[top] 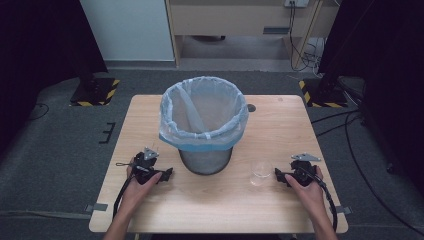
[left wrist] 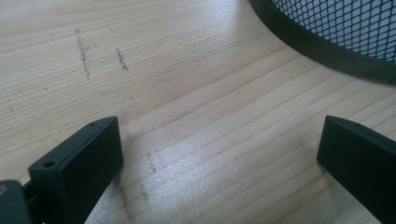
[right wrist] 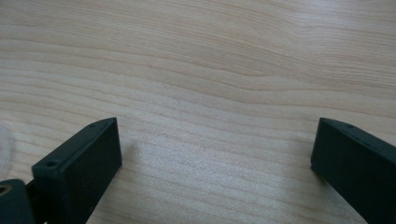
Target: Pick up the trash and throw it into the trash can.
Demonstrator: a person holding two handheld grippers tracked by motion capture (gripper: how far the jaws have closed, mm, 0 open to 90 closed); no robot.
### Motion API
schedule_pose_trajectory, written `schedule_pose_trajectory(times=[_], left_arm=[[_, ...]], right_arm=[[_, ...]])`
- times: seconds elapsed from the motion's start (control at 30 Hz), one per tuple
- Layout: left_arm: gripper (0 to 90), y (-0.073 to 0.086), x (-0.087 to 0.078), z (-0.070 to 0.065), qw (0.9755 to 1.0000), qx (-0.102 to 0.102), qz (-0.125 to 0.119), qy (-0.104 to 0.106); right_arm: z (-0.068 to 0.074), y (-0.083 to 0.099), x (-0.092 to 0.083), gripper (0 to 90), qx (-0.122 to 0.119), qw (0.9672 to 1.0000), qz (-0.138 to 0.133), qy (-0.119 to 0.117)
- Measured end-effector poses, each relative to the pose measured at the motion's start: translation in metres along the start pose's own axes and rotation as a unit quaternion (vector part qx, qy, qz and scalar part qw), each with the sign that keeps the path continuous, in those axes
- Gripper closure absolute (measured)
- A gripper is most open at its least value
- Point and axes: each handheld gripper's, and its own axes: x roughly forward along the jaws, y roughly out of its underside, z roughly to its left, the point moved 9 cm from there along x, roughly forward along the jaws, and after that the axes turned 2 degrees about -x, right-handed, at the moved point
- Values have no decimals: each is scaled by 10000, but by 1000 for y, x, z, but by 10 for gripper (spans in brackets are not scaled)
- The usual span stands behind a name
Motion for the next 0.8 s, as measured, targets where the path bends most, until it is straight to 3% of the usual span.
schedule_pose_trajectory(times=[0.27,0.43,0.8], left_arm=[[0,0,0,0,10000,19,-1,14],[0,0,0,0,10000,19,1,15],[0,0,0,0,10000,18,1,15]], right_arm=[[17,-8,-21,43,-160,9992,-332,137],[24,-7,-30,47,-241,9988,-392,166],[44,7,-48,44,-470,9977,-472,-89]])
